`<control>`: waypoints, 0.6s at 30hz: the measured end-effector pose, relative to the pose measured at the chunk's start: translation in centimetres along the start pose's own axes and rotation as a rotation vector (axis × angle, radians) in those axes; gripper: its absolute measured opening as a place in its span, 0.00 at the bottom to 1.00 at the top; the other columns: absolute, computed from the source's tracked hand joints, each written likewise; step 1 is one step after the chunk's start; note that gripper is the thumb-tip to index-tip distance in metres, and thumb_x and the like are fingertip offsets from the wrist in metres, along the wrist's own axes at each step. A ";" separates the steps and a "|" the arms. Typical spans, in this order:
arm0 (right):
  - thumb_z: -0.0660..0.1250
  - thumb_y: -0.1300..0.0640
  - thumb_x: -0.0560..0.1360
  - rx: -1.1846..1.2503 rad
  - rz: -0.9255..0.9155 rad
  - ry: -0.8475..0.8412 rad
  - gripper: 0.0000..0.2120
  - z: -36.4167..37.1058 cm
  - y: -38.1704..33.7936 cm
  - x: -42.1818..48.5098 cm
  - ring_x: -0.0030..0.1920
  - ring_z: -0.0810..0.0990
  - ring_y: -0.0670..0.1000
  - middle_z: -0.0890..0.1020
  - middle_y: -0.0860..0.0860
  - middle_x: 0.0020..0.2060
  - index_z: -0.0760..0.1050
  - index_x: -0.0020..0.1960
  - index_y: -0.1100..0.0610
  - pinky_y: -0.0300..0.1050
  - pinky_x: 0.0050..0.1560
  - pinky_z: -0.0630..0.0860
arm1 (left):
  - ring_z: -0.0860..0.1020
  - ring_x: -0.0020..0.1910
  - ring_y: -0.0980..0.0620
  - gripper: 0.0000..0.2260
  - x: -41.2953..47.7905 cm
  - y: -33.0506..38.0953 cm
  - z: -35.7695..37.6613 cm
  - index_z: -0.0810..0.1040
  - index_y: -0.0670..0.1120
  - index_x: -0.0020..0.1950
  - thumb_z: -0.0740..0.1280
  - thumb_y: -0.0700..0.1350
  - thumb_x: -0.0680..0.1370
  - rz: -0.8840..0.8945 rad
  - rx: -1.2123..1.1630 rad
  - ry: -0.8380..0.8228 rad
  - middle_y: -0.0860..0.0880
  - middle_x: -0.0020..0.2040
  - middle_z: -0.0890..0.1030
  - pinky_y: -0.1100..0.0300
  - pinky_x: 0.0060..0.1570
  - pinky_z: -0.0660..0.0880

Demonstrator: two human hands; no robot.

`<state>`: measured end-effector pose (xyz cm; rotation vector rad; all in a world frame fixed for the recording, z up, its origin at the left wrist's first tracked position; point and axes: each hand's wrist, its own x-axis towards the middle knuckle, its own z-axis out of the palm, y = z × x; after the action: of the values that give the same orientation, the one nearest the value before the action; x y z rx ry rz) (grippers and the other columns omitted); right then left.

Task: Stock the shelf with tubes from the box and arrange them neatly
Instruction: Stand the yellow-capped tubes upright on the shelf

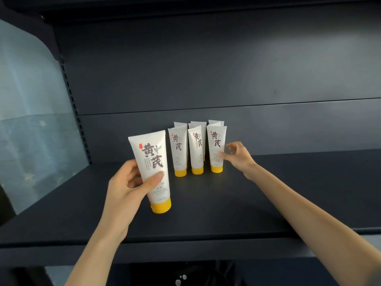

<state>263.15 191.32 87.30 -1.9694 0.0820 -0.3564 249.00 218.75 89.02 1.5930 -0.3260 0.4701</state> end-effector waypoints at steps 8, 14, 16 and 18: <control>0.62 0.49 0.78 0.135 -0.411 -0.048 0.18 1.2 -4.6 -10.4 0.62 0.68 0.34 0.70 0.38 0.63 0.66 0.67 0.47 0.20 0.49 0.68 | 0.83 0.47 0.56 0.13 1.5 0.4 1.6 0.77 0.48 0.51 0.75 0.40 0.69 -0.043 -0.052 -0.005 0.55 0.47 0.84 0.59 0.42 0.80; 0.68 0.45 0.74 0.124 -0.602 -0.213 0.29 4.2 -5.2 -16.2 0.68 0.66 0.36 0.68 0.32 0.65 0.58 0.69 0.33 0.29 0.65 0.65 | 0.83 0.48 0.54 0.14 1.3 0.6 3.2 0.77 0.49 0.51 0.75 0.39 0.69 -0.042 -0.107 -0.048 0.53 0.48 0.84 0.50 0.48 0.81; 0.70 0.52 0.74 0.163 -0.597 -0.170 0.31 5.0 -5.0 -16.6 0.67 0.69 0.41 0.69 0.38 0.66 0.60 0.72 0.40 0.37 0.64 0.71 | 0.83 0.48 0.55 0.15 1.1 0.7 3.6 0.77 0.51 0.51 0.75 0.39 0.69 -0.038 -0.124 -0.056 0.54 0.47 0.84 0.52 0.46 0.81; 0.70 0.55 0.74 0.177 -0.583 -0.103 0.31 5.6 -4.9 -16.9 0.65 0.71 0.43 0.68 0.41 0.65 0.61 0.73 0.43 0.42 0.60 0.75 | 0.83 0.49 0.55 0.15 0.8 0.7 3.7 0.77 0.51 0.51 0.76 0.40 0.69 -0.038 -0.137 -0.050 0.54 0.48 0.84 0.54 0.45 0.81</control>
<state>248.16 201.98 86.09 -1.8022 -0.5812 -0.6129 249.81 215.04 89.87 1.4765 -0.3585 0.3715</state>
